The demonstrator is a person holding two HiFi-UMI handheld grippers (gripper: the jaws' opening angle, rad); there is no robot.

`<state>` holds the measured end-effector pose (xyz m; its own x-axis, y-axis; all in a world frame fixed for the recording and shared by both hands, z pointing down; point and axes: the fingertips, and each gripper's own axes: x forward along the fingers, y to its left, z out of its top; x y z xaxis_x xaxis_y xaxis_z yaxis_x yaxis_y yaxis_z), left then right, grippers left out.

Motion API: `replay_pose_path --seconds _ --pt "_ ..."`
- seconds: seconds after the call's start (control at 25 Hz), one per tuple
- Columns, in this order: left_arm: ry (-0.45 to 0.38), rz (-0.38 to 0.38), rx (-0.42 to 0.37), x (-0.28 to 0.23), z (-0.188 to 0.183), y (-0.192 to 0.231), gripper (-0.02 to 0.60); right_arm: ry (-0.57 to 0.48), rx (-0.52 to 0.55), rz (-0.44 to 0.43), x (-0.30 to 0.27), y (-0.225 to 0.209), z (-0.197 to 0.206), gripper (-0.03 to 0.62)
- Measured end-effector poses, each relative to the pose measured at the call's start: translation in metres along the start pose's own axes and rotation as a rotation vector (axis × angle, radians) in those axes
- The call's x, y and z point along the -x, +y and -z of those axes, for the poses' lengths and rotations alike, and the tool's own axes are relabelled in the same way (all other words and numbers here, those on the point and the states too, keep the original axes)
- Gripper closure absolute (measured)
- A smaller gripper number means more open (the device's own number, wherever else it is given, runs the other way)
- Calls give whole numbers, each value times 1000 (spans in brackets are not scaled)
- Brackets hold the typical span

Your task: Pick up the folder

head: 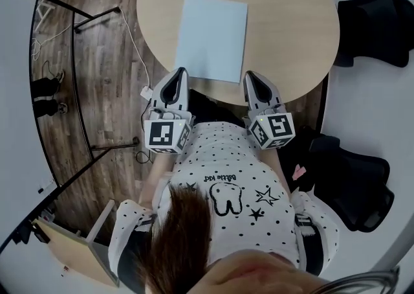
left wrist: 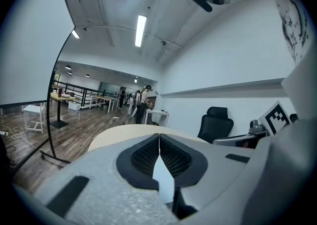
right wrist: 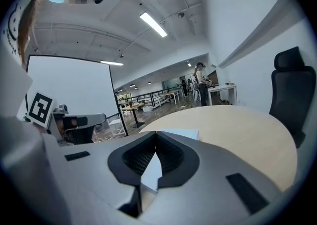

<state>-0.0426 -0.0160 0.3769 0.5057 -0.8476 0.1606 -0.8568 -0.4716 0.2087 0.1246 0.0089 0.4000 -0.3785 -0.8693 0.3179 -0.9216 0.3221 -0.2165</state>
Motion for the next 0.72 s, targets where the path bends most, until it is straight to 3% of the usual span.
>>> replay_pose_path --seconds 0.72 --pt "8 96 1 -69 -38 34 563 -33 -59 77 -40 -13 -37 588"
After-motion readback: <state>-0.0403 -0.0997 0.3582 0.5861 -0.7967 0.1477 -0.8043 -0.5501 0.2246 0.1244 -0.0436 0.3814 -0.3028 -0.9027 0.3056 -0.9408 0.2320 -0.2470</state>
